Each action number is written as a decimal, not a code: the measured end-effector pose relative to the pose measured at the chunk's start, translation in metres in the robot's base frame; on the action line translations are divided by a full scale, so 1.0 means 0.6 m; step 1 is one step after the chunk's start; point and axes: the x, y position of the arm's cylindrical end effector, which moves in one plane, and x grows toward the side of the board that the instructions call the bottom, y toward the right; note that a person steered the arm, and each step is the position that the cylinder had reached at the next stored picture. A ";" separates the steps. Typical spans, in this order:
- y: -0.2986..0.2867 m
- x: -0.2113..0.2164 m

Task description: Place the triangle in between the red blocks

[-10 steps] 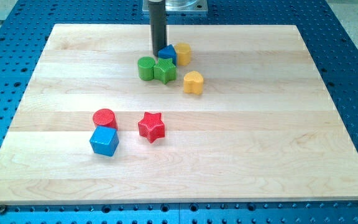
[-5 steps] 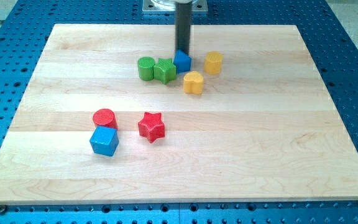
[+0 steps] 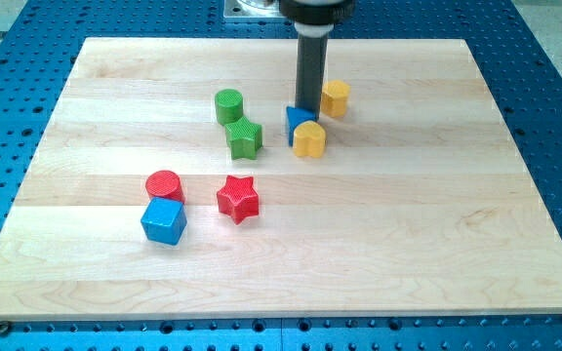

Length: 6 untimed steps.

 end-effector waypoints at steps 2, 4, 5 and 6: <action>-0.037 0.126; -0.130 0.148; -0.171 0.131; -0.200 0.118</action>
